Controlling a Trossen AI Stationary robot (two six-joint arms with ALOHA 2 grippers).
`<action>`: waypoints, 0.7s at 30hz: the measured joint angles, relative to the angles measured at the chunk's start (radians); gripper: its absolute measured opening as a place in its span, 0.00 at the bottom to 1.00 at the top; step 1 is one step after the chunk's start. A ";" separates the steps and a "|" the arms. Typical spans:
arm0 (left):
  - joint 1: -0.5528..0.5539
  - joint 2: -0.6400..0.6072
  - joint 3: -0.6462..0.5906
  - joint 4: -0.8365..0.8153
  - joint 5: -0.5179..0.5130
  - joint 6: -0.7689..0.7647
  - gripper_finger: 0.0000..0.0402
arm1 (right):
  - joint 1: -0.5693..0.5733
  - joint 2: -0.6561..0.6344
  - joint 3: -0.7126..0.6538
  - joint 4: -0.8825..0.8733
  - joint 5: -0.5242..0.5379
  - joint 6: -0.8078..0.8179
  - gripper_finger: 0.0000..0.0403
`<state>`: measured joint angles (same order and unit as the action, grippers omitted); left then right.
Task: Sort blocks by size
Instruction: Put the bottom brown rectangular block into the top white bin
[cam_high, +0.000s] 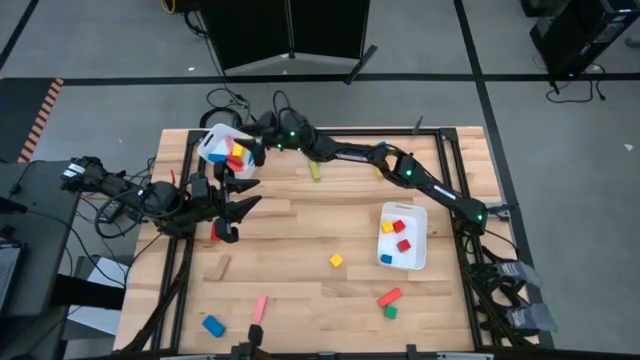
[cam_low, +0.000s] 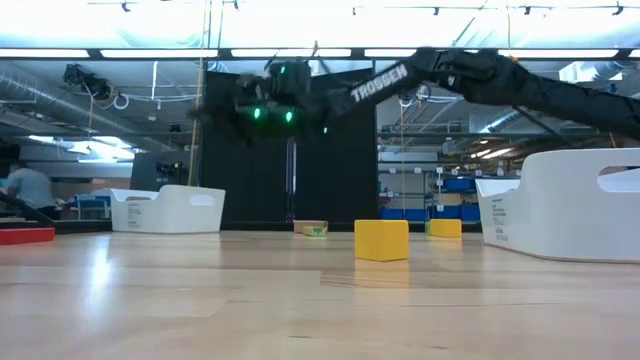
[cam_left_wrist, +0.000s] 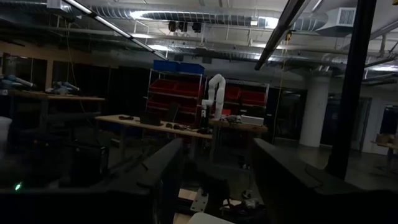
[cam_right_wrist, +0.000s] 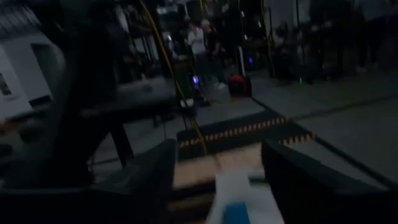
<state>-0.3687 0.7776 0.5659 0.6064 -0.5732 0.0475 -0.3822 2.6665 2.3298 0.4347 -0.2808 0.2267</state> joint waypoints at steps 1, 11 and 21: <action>0.000 0.000 0.000 0.000 0.000 0.000 0.49 | 0.003 -0.023 -0.018 0.005 0.003 -0.007 0.53; 0.000 0.000 0.000 -0.020 -0.001 -0.011 0.49 | 0.047 -0.430 -0.708 0.356 0.112 -0.133 0.08; 0.045 0.001 0.000 -0.106 -0.044 -0.083 0.49 | 0.064 -1.014 -1.400 0.450 0.251 -0.228 0.10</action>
<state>-0.3239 0.7788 0.5659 0.5004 -0.6171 -0.0360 -0.3179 1.6529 0.9300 0.8851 -0.0302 -0.0014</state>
